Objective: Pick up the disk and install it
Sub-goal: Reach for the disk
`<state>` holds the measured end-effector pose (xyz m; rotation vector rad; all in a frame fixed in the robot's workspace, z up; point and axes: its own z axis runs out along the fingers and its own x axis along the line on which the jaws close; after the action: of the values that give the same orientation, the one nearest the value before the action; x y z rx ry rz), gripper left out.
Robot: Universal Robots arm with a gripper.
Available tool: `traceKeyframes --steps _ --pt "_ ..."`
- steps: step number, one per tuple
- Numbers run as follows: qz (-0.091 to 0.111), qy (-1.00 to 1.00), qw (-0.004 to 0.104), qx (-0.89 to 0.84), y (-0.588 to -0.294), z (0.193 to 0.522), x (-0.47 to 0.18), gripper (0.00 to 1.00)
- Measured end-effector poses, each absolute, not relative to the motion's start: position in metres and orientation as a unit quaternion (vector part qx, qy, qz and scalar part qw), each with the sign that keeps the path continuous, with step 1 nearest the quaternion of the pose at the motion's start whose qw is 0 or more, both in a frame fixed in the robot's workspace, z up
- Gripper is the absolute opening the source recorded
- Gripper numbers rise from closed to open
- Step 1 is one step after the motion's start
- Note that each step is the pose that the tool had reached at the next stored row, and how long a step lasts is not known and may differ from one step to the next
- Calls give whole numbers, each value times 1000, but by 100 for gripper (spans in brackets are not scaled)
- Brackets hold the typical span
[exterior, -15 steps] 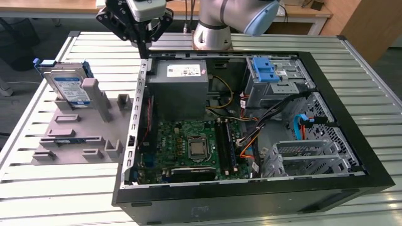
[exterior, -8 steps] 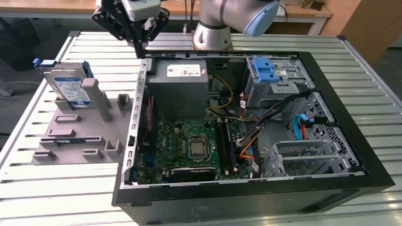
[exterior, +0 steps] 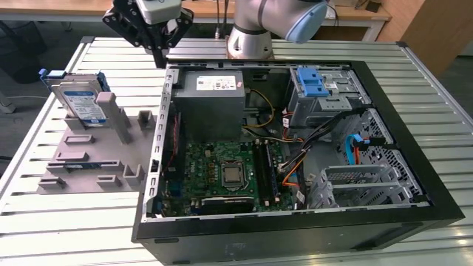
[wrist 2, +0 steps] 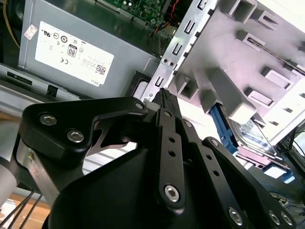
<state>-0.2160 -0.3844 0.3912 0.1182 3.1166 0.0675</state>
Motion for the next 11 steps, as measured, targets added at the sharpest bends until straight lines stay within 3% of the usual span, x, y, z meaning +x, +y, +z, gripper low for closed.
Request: traceKeyframes --steps 11 --pt "22 999 10 38 -381 391 -228 11"
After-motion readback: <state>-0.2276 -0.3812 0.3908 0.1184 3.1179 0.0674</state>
